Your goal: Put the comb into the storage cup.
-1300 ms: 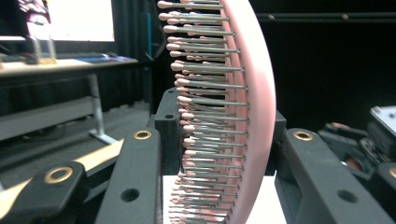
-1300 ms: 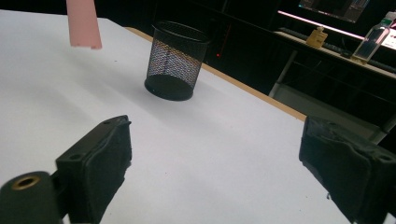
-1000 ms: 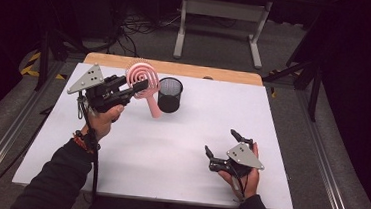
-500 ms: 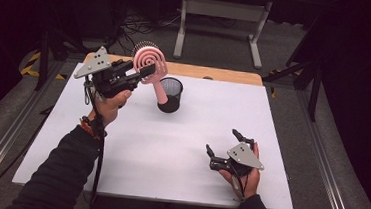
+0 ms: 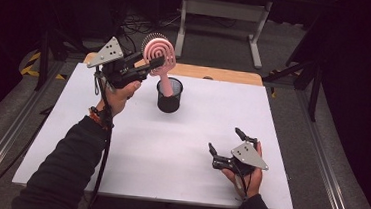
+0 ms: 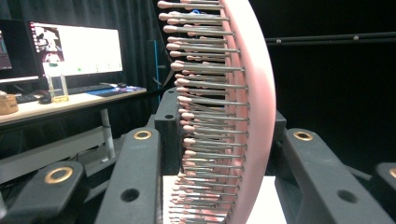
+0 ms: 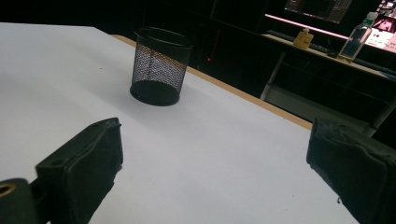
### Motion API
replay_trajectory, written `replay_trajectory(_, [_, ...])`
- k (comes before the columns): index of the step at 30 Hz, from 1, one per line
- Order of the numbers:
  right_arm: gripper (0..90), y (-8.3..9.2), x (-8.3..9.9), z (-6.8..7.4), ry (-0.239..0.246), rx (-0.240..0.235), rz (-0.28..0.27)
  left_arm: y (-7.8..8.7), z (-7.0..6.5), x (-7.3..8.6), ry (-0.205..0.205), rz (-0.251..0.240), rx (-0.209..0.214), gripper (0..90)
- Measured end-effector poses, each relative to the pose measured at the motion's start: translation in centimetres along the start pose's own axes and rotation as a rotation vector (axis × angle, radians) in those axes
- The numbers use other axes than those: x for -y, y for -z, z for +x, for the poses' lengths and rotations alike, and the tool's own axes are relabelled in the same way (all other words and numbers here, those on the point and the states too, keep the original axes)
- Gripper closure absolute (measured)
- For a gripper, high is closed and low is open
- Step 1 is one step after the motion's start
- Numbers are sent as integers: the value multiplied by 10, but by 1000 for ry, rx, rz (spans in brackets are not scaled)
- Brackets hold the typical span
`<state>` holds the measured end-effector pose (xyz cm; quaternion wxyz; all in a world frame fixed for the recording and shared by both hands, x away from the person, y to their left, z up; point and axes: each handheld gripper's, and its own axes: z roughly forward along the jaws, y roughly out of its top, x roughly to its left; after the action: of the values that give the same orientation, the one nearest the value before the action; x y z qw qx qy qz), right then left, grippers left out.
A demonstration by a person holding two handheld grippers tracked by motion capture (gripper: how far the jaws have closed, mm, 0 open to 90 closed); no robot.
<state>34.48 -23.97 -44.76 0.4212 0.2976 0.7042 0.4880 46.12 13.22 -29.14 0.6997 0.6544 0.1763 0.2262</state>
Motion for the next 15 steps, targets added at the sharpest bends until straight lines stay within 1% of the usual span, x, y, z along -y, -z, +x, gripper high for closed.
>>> replay_trajectory(1, [44, 0, 0, 0, 0, 0, 0, 0, 0, 0, 0, 0, 0, 637])
replay_trajectory(3, [44, 0, 0, 0, 0, 4, -5, -5, 1, 0, -7, 15, -10, 637])
replay_trajectory(7, [51, 1, 0, 1, 9, 1, -14, -12, 3, 0, -18, 17, -17, 637])
replay_trajectory(11, [55, 2, -1, 1, 9, -1, -21, -19, 6, 1, -6, 24, -20, 637])
replay_trajectory(15, [61, 2, -2, 0, 5, 6, -26, -27, 8, 1, -19, 33, -34, 637])
